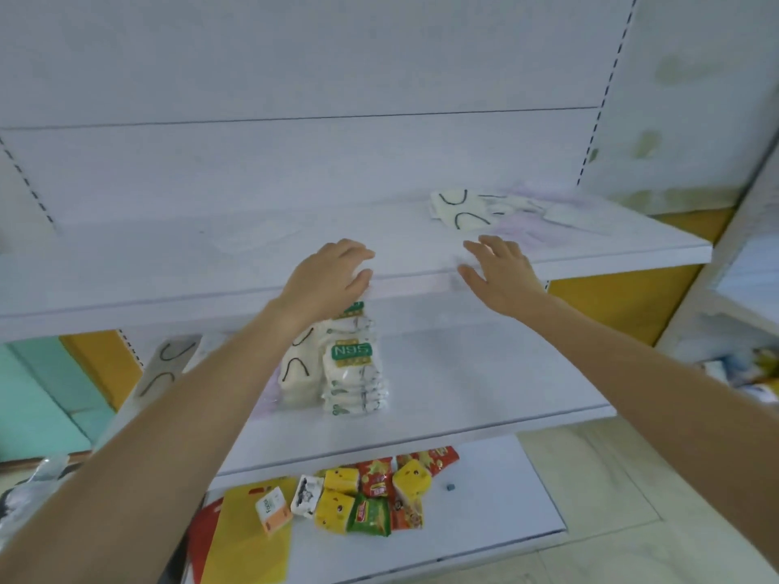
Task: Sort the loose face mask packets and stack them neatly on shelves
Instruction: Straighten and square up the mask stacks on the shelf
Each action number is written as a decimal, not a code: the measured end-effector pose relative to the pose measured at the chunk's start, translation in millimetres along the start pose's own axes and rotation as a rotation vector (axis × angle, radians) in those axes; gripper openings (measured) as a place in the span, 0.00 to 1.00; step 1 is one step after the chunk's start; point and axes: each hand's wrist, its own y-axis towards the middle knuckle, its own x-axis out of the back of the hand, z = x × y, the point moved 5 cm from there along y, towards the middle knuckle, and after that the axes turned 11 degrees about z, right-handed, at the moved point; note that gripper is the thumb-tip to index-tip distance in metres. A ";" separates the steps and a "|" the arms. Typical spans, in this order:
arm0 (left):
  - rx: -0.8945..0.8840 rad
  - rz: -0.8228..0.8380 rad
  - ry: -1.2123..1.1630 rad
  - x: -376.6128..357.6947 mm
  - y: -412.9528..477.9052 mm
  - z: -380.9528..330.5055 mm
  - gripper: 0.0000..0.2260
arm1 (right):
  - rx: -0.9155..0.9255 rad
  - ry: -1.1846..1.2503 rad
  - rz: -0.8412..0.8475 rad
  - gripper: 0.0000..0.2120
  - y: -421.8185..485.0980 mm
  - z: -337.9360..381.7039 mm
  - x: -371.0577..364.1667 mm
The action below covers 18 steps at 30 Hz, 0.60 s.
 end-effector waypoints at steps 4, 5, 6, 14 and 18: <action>-0.051 0.076 -0.009 -9.0 63.2 -15.7 0.18 | -0.270 0.060 0.056 0.27 37.2 -60.8 8.0; -0.062 0.090 -0.019 -12.1 81.2 -18.4 0.18 | -0.320 0.046 0.096 0.27 46.0 -74.8 8.6; -0.072 0.103 -0.030 -14.8 99.0 -20.8 0.18 | -0.341 0.021 0.159 0.25 54.9 -85.5 7.6; -0.052 0.229 -0.101 -51.2 221.9 -40.3 0.17 | 0.092 0.075 0.325 0.13 91.8 -92.5 2.3; 0.120 0.229 -0.093 -69.0 259.0 -37.6 0.21 | 0.035 0.248 0.308 0.16 109.4 -115.6 16.3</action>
